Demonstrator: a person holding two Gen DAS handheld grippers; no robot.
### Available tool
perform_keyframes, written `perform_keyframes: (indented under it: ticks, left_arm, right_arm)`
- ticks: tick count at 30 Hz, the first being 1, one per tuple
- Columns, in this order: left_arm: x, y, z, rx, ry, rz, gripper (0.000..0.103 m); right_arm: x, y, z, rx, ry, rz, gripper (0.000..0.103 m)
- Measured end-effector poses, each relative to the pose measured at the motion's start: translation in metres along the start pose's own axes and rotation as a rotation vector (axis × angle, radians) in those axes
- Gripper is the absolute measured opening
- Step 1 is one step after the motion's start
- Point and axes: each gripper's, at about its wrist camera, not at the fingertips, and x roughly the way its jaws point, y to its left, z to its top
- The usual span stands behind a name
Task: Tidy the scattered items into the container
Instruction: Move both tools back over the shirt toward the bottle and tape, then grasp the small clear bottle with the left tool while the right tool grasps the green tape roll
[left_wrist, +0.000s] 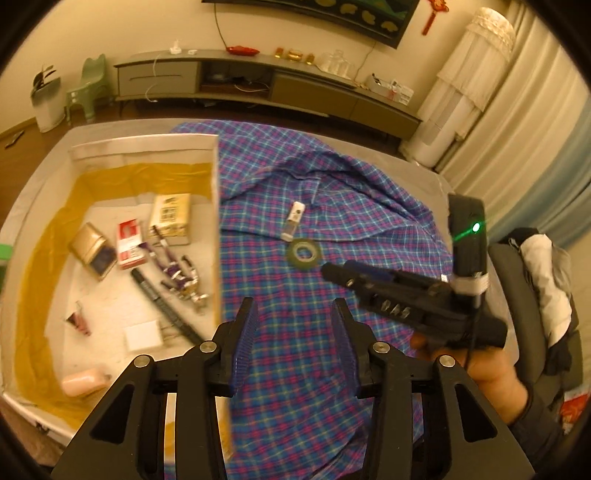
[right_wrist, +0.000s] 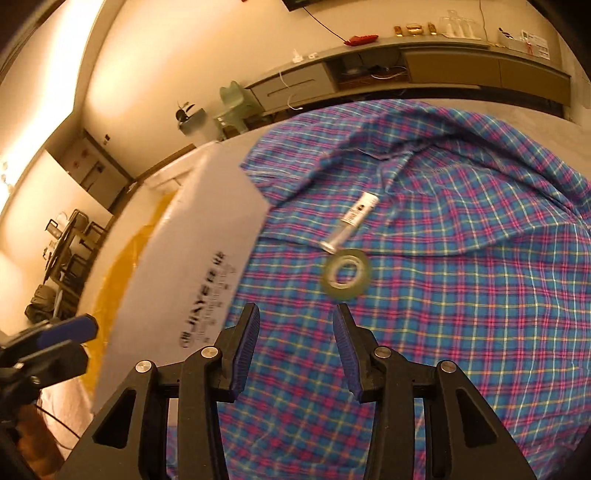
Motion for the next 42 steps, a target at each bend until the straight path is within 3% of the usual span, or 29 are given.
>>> perform_keyframes:
  ticks: [3, 7, 11, 14, 16, 18, 24, 33, 35, 36, 39, 42]
  left_arm:
    - [0.017, -0.005, 0.01, -0.011, 0.016, 0.018, 0.044]
    - [0.035, -0.006, 0.023, -0.052, 0.029, 0.02, 0.044]
    - [0.049, -0.011, 0.047, -0.038, 0.027, 0.015, 0.047]
    - [0.069, -0.013, 0.064, -0.027, 0.045, 0.055, 0.047]
    - [0.083, -0.015, 0.071, -0.025, 0.068, 0.06, 0.047]
    - [0.099, -0.016, 0.077, -0.028, 0.09, 0.063, 0.047]
    - [0.156, -0.026, 0.086, 0.013, 0.185, 0.062, 0.047]
    - [0.223, -0.031, 0.087, 0.105, 0.241, 0.202, 0.047]
    - [0.231, -0.03, 0.087, 0.107, 0.249, 0.212, 0.047]
    - [0.232, -0.031, 0.086, 0.123, 0.223, 0.231, 0.046]
    - [0.232, -0.037, 0.085, 0.169, 0.209, 0.231, 0.02]
    - [0.231, -0.045, 0.081, 0.221, 0.199, 0.256, 0.02]
  right_arm:
    - [0.012, -0.001, 0.004, -0.036, 0.009, -0.037, 0.044]
    - [0.035, 0.0, 0.012, -0.103, 0.021, -0.1, 0.058]
    - [0.054, 0.001, 0.019, -0.168, 0.019, -0.154, 0.061]
    - [0.069, 0.001, 0.021, -0.222, 0.032, -0.194, 0.062]
    - [0.074, -0.004, 0.021, -0.232, 0.038, -0.216, 0.034]
    - [0.071, -0.015, 0.022, -0.205, 0.055, -0.227, 0.019]
    - [0.048, -0.055, 0.028, -0.069, 0.104, -0.183, 0.014]
    - [0.025, -0.066, 0.031, -0.069, 0.124, -0.094, 0.012]
    - [0.028, -0.069, 0.032, -0.047, 0.131, -0.071, 0.014]
    - [0.029, -0.07, 0.032, -0.039, 0.131, -0.062, 0.02]
    - [0.036, -0.076, 0.032, -0.032, 0.118, -0.065, 0.041]
    - [0.039, -0.082, 0.03, -0.028, 0.098, -0.064, 0.048]
